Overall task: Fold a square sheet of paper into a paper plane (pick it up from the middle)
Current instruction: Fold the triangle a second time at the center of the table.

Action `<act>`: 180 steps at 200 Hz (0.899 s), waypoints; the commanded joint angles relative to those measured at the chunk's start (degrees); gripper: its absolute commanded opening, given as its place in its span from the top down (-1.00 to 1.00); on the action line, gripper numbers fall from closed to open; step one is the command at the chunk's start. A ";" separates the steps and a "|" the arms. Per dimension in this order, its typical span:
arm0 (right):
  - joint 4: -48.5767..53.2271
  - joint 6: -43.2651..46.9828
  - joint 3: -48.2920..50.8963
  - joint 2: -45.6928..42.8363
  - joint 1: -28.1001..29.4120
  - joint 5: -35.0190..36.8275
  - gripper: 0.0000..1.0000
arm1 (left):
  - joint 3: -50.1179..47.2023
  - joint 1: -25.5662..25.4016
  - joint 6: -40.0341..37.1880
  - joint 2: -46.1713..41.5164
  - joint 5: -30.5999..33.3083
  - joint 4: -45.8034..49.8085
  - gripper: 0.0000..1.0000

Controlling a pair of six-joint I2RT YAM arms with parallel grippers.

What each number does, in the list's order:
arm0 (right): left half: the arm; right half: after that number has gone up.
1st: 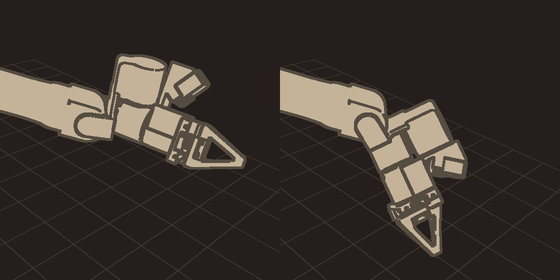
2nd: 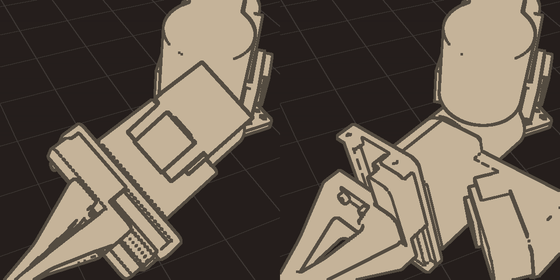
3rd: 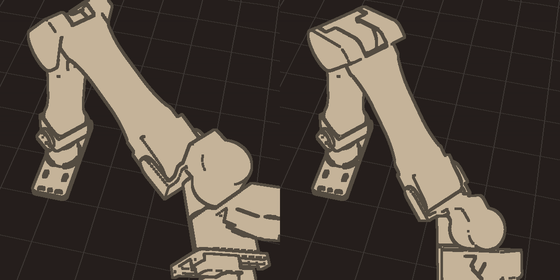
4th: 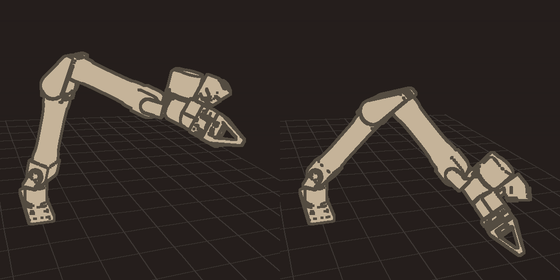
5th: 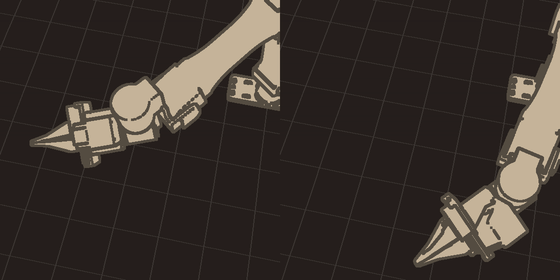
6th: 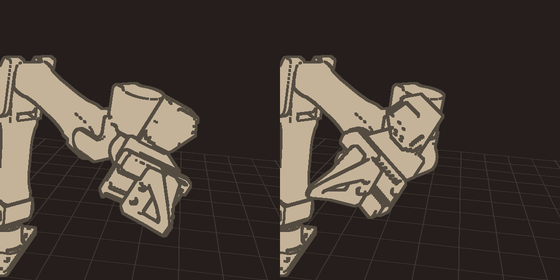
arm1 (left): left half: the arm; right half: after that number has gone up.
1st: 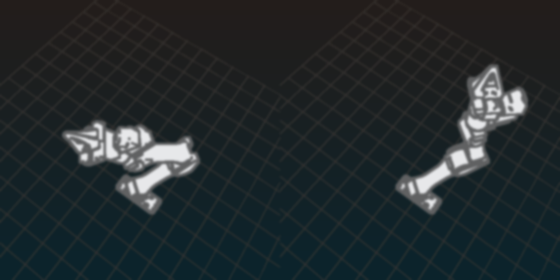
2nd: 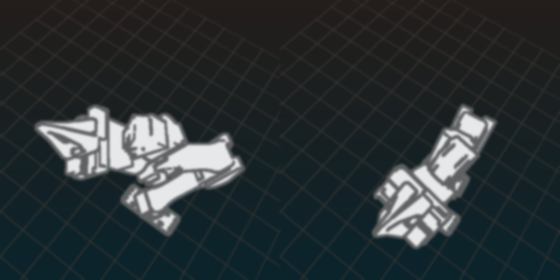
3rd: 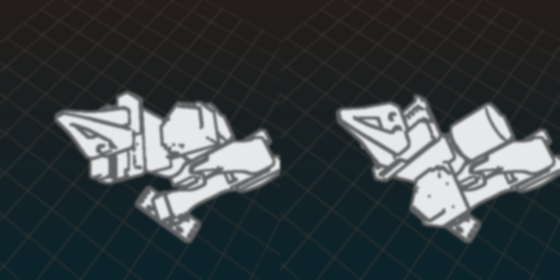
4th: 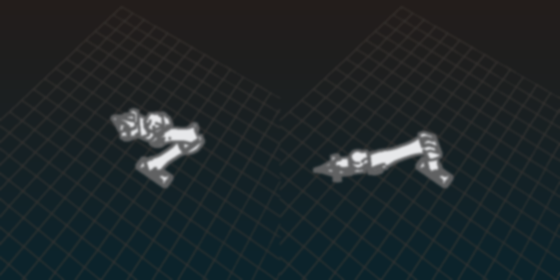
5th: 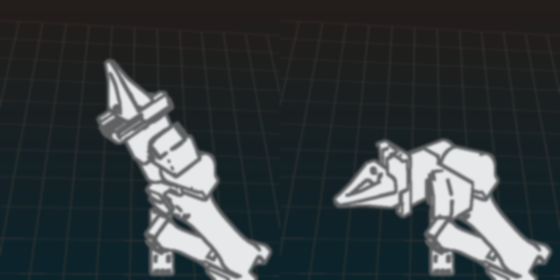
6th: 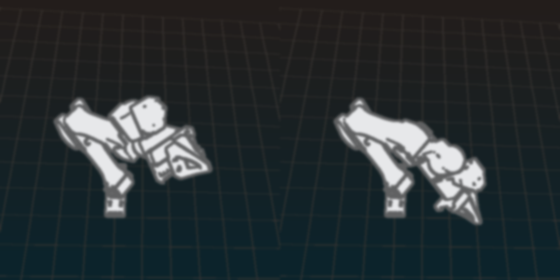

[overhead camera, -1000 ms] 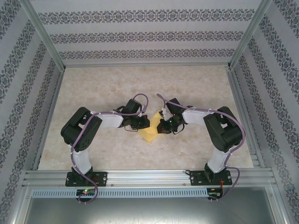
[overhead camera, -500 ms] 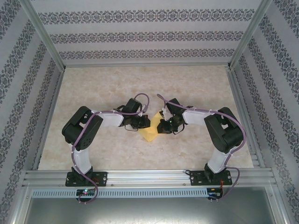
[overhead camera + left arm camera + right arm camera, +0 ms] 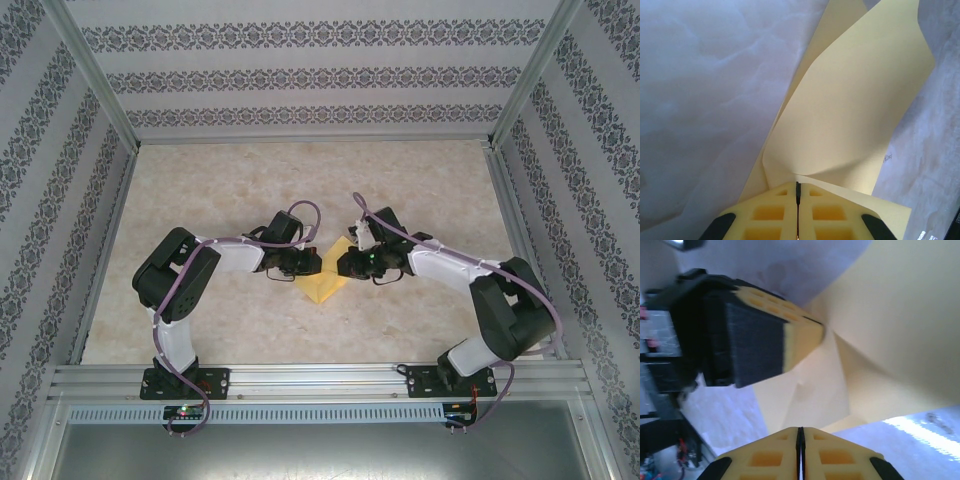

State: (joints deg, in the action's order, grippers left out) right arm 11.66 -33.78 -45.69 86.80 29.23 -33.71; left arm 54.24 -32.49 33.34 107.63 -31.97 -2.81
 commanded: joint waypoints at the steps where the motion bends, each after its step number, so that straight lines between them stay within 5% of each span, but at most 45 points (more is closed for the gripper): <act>1: -7.69 -7.22 2.65 -0.62 2.06 -3.28 0.83 | -2.29 0.06 -1.69 3.28 2.54 6.86 0.83; 52: -16.41 -12.61 3.66 4.96 6.74 -2.94 0.89 | -2.78 0.06 -0.82 3.99 2.23 5.45 0.83; 180: -19.20 -12.15 4.99 12.90 10.34 -0.21 0.91 | -4.35 1.19 -1.17 4.44 1.46 4.78 0.83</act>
State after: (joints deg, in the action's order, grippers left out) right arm -6.02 -45.32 -41.50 98.67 38.59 -35.14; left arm 53.19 -31.75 33.34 107.90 -33.74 -5.06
